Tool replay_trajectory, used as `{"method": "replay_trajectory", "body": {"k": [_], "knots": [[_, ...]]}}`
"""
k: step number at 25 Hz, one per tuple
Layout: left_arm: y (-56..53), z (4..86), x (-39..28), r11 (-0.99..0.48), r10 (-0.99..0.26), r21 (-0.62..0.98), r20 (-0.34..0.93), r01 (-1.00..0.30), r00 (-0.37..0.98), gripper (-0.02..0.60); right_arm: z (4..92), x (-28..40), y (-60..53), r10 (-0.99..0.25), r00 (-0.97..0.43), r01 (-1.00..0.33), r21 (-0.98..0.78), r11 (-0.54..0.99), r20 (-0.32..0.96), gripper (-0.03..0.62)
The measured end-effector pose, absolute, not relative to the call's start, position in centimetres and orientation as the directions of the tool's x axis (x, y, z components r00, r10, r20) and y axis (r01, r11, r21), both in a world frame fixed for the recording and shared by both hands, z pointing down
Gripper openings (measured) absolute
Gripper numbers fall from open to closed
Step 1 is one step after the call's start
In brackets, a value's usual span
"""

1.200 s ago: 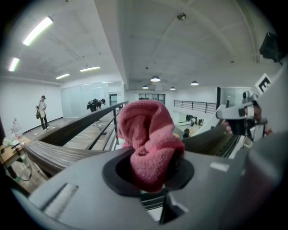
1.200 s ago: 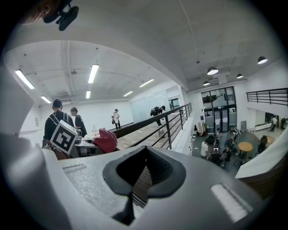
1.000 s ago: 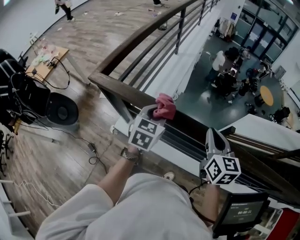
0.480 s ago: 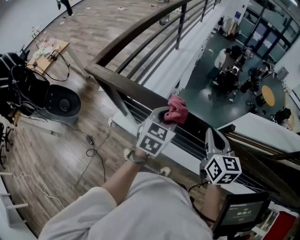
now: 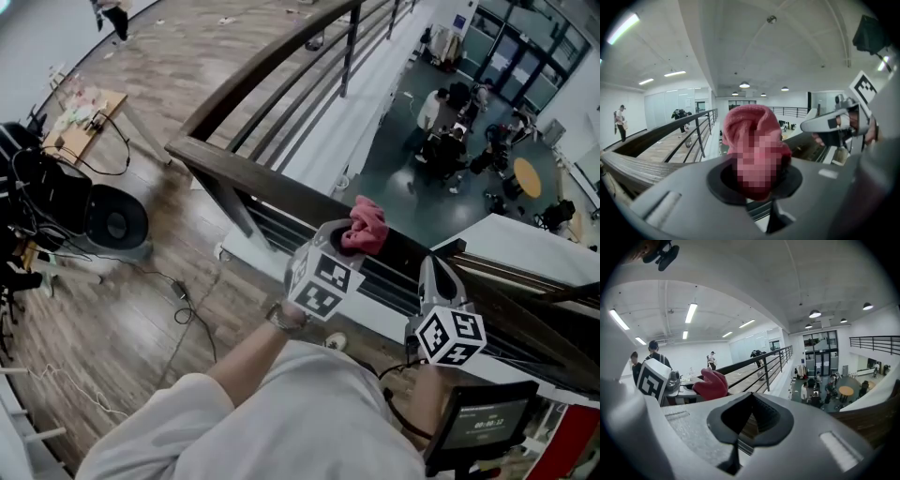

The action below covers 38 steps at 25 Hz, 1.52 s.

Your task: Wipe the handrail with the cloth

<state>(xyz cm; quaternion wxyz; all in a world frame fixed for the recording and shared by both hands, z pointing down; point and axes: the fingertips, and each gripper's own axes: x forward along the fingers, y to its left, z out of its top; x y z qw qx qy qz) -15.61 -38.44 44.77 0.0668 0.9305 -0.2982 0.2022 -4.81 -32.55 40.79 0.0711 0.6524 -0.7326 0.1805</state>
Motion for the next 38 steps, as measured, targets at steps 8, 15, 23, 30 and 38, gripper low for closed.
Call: {"method": "replay_trajectory", "body": {"k": [8, 15, 23, 30, 38], "knots": [[-37.7, 45.2, -15.3, -0.830, -0.508, 0.012, 0.395, -0.557, 0.765, 0.086, 40.8, -3.2, -31.0, -0.935, -0.006, -0.993, -0.113, -0.037, 0.355, 0.002], [-37.4, 45.8, -15.4, -0.811, -0.526, 0.014, 0.416, -0.584, 0.741, 0.086, 40.8, -0.5, -29.0, -0.941, 0.051, -0.992, -0.089, -0.085, 0.335, 0.002], [-36.1, 45.4, -12.7, -0.781, -0.569, 0.001, 0.414, -0.625, 0.711, 0.086, 40.6, 4.2, -27.1, -0.943, 0.055, -0.992, -0.089, -0.089, 0.330, 0.002], [-34.2, 45.2, -9.4, -0.789, -0.559, 0.000, 0.415, -0.615, 0.718, 0.086, 41.1, 6.5, -26.1, -0.944, 0.035, -0.994, -0.088, -0.068, 0.328, 0.002], [-32.4, 44.5, -5.8, -0.799, -0.550, -0.005, 0.414, -0.602, 0.726, 0.086, 40.9, 10.5, -24.2, -0.950, 0.047, -0.988, -0.124, -0.089, 0.309, 0.002]]}}
